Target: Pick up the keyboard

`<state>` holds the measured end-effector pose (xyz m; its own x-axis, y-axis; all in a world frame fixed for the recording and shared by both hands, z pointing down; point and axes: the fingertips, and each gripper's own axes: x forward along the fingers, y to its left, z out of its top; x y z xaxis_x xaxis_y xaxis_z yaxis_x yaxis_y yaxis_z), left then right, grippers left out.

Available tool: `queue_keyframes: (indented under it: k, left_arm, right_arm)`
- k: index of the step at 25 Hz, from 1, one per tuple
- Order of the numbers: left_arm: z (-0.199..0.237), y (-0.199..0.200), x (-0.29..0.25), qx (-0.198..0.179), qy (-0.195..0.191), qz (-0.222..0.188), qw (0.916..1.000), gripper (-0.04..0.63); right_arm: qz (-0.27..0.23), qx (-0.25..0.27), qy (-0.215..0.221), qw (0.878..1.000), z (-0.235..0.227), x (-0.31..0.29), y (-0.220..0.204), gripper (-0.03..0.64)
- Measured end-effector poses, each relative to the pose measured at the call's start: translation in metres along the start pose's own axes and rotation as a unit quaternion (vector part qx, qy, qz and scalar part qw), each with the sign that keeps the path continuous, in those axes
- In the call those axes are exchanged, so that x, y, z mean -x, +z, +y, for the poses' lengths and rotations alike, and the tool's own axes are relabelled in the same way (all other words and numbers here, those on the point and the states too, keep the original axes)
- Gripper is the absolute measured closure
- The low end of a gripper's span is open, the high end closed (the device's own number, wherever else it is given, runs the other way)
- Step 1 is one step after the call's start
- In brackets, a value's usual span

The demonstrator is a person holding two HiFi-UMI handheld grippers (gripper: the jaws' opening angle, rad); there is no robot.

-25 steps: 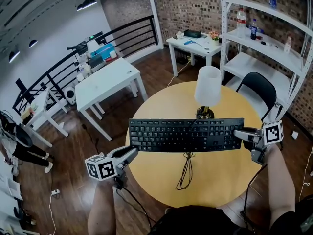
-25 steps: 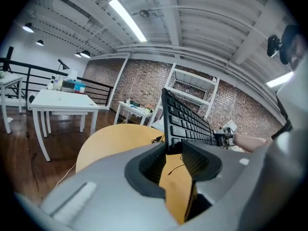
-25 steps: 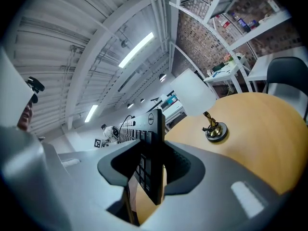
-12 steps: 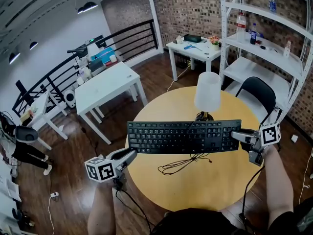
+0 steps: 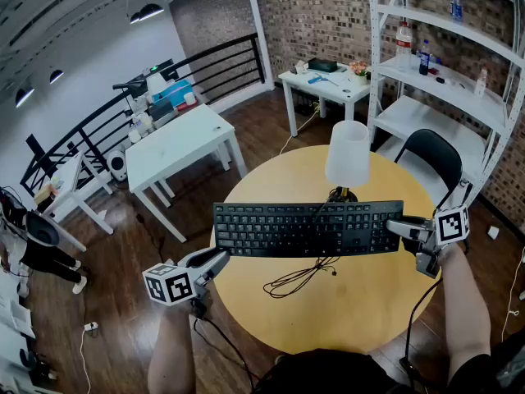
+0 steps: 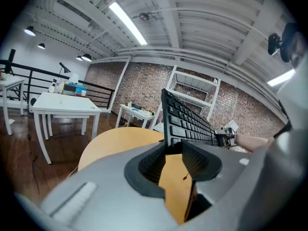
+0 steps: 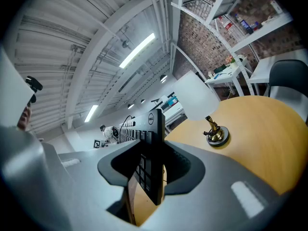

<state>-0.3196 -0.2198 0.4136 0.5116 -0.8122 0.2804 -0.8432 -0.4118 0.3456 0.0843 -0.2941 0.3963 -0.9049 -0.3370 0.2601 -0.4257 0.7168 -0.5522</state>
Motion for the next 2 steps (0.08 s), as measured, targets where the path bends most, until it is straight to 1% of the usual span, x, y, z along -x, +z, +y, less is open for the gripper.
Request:
queue_keyframes:
  k: [2]
  left_arm:
    - [0.0006,0.0006,0.0016,0.001,0.001,-0.001,1.0,0.265]
  right_arm:
    - [-0.003,0.001,0.004,1.0,0.0021,-0.0014,0.0016,0.476]
